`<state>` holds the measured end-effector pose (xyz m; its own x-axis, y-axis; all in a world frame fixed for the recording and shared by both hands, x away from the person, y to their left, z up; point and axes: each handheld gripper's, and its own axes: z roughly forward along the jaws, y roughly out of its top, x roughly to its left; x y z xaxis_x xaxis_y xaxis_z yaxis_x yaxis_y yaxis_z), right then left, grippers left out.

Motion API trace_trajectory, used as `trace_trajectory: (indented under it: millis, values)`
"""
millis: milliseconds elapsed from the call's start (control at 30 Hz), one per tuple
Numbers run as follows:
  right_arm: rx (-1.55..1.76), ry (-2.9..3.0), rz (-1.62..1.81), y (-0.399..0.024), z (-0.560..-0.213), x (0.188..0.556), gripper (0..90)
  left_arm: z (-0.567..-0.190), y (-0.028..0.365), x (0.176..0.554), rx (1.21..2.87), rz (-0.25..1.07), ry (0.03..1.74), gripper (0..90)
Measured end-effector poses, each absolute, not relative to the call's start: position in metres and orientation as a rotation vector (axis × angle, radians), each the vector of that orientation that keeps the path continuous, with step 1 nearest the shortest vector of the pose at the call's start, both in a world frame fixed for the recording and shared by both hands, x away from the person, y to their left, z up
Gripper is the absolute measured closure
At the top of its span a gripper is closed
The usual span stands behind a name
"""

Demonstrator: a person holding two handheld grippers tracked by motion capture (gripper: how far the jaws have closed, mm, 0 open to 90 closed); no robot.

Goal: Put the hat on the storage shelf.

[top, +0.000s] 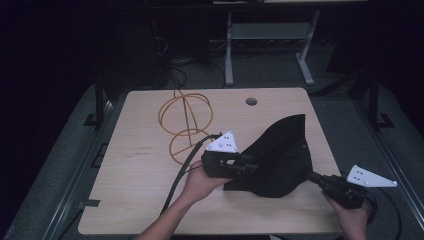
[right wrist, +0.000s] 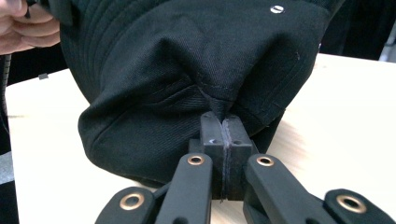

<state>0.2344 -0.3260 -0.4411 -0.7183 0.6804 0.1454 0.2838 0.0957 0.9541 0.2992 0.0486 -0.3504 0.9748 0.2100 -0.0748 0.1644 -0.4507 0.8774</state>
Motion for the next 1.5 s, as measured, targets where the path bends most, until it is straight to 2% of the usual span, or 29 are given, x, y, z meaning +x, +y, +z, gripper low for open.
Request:
trace_trajectory:
  millis: [100,133,167,433,667,1500]
  values:
    - [0.927,2.029,1.677,-0.324,-0.435,0.233,89.9,-0.348,0.052,0.297,2.056,0.08,0.268,60.3]
    - [0.912,2.015,1.678,-0.324,-0.43,0.233,89.9,-0.347,0.054,0.296,2.055,0.088,0.277,52.9]
    - [0.912,2.007,1.681,-0.324,-0.428,0.233,89.9,-0.346,0.055,0.295,2.051,0.094,0.29,49.6]
    - [0.891,1.948,1.732,-0.327,-0.412,0.235,90.0,-0.347,0.066,0.286,2.083,0.144,0.299,39.0]
    - [0.833,1.901,1.76,-0.323,-0.385,0.236,90.0,-0.353,0.084,0.279,2.098,0.161,0.32,35.1]
    - [0.716,1.893,1.714,-0.296,-0.334,0.254,90.0,-0.39,0.139,0.265,2.095,0.139,0.446,30.4]
